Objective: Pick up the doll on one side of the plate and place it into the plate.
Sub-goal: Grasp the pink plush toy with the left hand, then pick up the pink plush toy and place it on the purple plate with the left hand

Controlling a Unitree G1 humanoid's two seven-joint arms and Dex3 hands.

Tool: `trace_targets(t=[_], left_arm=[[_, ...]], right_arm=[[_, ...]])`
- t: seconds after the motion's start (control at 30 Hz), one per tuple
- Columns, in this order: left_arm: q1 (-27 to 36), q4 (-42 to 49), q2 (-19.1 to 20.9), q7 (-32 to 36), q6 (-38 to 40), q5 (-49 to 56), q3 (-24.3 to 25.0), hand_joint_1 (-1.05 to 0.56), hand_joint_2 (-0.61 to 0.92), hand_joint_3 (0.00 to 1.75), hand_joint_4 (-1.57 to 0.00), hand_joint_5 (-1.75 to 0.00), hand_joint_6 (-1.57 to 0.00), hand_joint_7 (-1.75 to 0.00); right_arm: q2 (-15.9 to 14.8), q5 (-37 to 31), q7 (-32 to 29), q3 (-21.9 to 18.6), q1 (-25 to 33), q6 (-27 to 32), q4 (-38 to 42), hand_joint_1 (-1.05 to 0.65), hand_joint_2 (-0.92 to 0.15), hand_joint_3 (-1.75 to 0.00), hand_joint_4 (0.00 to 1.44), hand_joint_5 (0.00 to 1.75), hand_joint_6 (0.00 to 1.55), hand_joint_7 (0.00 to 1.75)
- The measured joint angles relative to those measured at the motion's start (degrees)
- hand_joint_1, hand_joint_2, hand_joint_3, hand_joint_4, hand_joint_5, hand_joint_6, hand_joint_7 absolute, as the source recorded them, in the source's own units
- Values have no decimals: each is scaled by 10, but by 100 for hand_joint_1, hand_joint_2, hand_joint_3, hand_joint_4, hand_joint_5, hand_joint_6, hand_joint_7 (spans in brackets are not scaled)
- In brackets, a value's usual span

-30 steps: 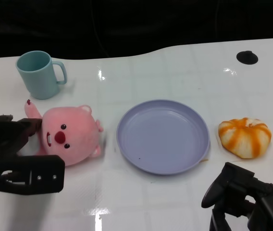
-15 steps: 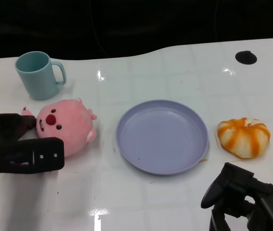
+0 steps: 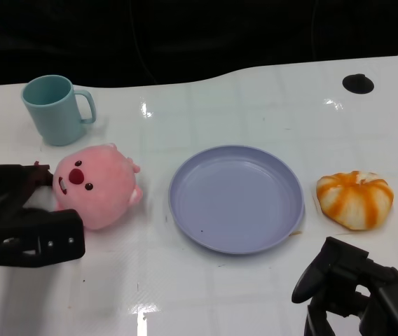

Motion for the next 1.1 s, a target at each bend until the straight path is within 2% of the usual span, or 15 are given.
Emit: trace_targets(t=[0.2, 0.3, 0.47, 0.57, 0.67, 0.87, 1.1], left_arm=[[18, -1, -7, 64, -9, -15, 10, -17, 81, 46, -86, -175, -64, -175], [26, -12, -9, 76, -9, -23, 15, -16, 64, 77, -89, -175, -67, -175], [36, -23, -13, 95, -18, -31, 25, -15, 54, 97, -92, -175, -71, -175], [44, -34, -20, 100, -20, -49, 40, -18, 54, 101, -92, -175, -70, -175], [54, -72, -32, 94, -3, -70, 60, -16, 55, 101, -92, -175, -70, -175], [78, -203, -42, 47, 39, -99, 90, -17, 43, 123, -94, -175, -76, -175], [100, -338, -61, -14, 95, -100, 91, -17, 37, 135, -95, -175, -77, -175]], right_arm=[[0, 0, 0, 0, 0, 0, 1, 7, -42, -137, 72, 175, 62, 153], [0, 0, 0, 0, -3, 0, 3, 9, -42, -138, 71, 175, 62, 154], [0, 1, 0, 0, -5, 0, 5, 8, -42, -138, 72, 175, 62, 154], [0, 0, -1, 0, -4, 0, 5, 8, -42, -138, 72, 175, 62, 154], [1, 0, -1, 1, -3, -1, 5, 9, -43, -138, 72, 175, 62, 154], [1, 0, -1, 1, -3, -2, 5, 8, -42, -138, 72, 175, 62, 154], [1, 0, -1, 3, -2, -2, 5, 8, -42, -138, 72, 175, 62, 154]])
